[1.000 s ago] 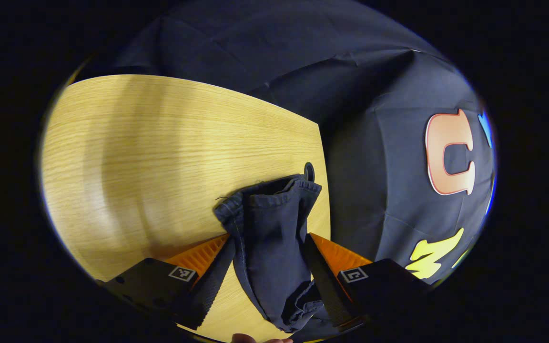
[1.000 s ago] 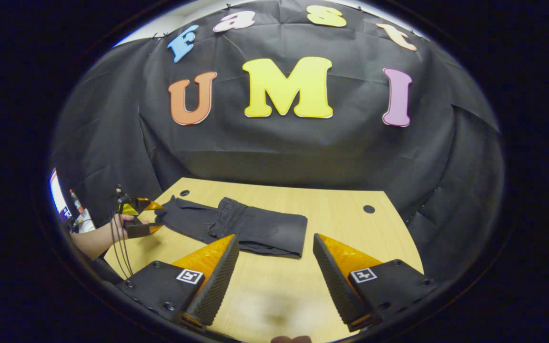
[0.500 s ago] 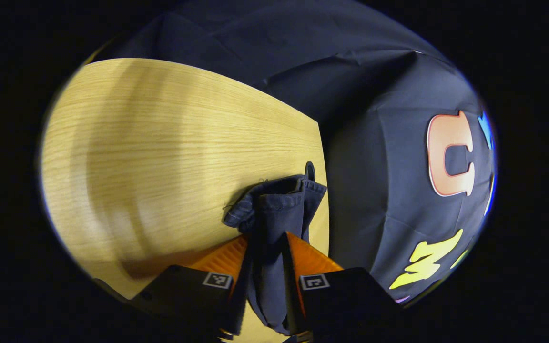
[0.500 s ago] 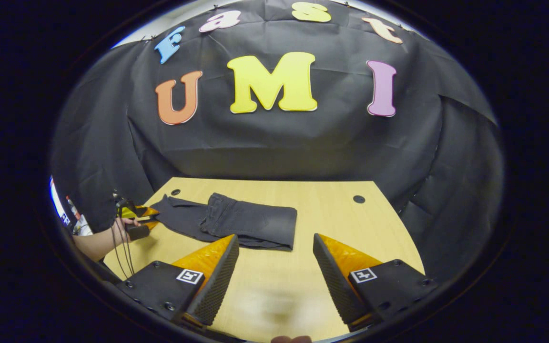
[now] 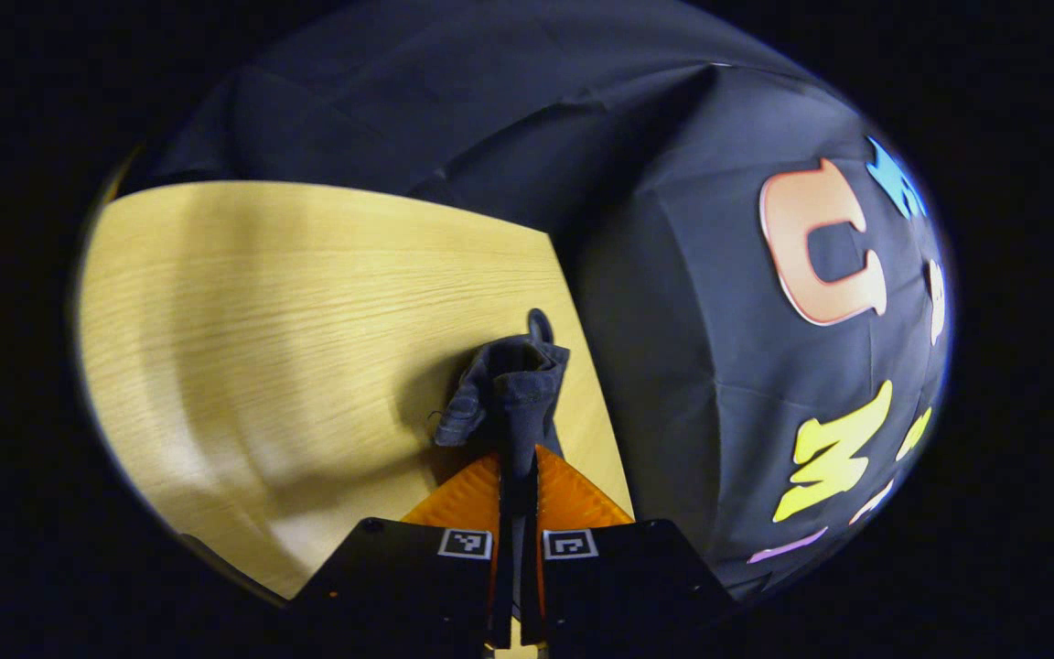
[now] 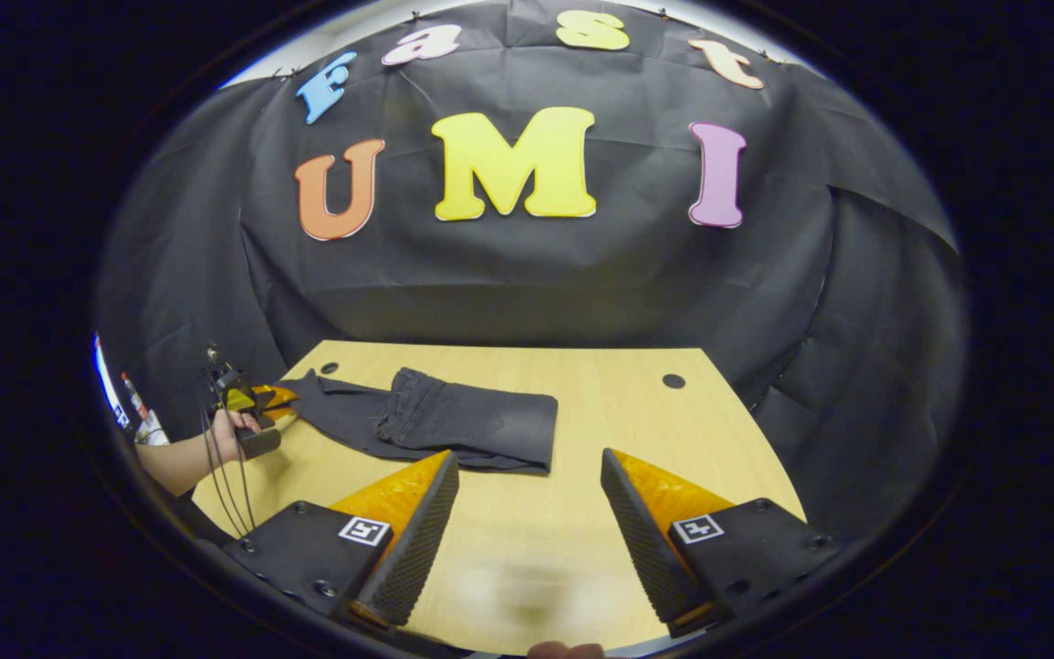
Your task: Grasp the waist and the cuffs of the jeans and fold them to make the two legs overlap; first hold the waist and fold one-third of the jeans toward the cuffs, then hold the cuffs and fold the remaining one-third in the same direction to finish folding.
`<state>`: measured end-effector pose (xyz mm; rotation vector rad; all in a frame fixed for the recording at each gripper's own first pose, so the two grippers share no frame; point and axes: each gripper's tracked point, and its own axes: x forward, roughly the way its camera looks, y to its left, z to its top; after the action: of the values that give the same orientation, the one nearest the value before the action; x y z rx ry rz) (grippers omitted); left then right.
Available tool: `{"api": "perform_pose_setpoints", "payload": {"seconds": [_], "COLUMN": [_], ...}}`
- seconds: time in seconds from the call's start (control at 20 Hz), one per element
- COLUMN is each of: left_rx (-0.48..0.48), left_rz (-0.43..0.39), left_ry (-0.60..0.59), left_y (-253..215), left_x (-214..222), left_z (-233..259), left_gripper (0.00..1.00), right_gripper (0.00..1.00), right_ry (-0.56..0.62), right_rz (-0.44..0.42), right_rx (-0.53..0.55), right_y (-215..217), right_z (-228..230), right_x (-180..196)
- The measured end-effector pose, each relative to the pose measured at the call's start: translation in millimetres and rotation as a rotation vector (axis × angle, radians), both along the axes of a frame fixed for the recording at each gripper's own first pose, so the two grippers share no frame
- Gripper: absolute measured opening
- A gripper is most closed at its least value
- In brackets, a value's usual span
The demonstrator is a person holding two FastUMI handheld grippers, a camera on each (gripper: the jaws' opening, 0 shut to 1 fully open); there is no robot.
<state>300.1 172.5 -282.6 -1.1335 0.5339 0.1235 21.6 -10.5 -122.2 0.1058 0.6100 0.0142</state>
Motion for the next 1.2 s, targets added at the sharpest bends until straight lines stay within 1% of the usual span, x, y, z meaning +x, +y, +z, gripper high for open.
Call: {"api": "perform_pose_setpoints", "payload": {"seconds": [0.25,0.3,0.35,0.55,0.7,0.85,0.95,1.0,1.15,1.2], "left_rx": [0.18,0.213,0.247,0.385,0.524,0.63,0.698,0.738,0.858,0.895], "left_rz": [-0.114,-0.139,-0.163,-0.275,-0.372,-0.477,-0.548,-0.576,-0.642,-0.667], "left_ry": [-0.142,-0.173,-0.203,-0.316,-0.396,-0.458,-0.477,-0.488,-0.497,-0.487], "left_y": [-32.2,-39.6,-51.6,-118.4,-180.4,-253.1,-300.2,-317.4,-365.1,-379.0], "left_x": [3.4,0.6,-1.7,-6.6,-12.0,-12.0,-13.3,-10.9,-16.3,-20.3], "left_z": [66.7,80.4,95.7,147.4,169.0,170.6,159.3,154.0,126.3,109.9], "left_gripper": [0.06,0.06,0.06,0.06,0.06,0.05,0.06,0.05,0.05,0.05], "right_gripper": [0.96,0.93,0.93,0.93,0.93,0.93,0.93,0.96,0.96,0.93], "right_ry": [-0.024,-0.027,-0.03,-0.05,-0.056,-0.049,-0.041,-0.04,-0.021,-0.015], "right_rz": [-0.009,-0.013,-0.015,-0.036,-0.064,-0.104,-0.135,-0.15,-0.187,-0.199], "right_rx": [0.01,0.012,0.017,0.027,0.039,0.041,0.044,0.043,0.035,0.031], "right_y": [-7.4,-9.8,-12.6,-27.6,-42.1,-63.1,-80.5,-87.1,-111.6,-120.2], "right_z": [5.0,5.6,7.0,9.3,11.3,7.6,4.7,3.9,-0.1,-2.3], "right_x": [-7.7,-10.7,-13.2,-24.4,-35.3,-44.8,-53.9,-57.4,-67.8,-70.0]}}
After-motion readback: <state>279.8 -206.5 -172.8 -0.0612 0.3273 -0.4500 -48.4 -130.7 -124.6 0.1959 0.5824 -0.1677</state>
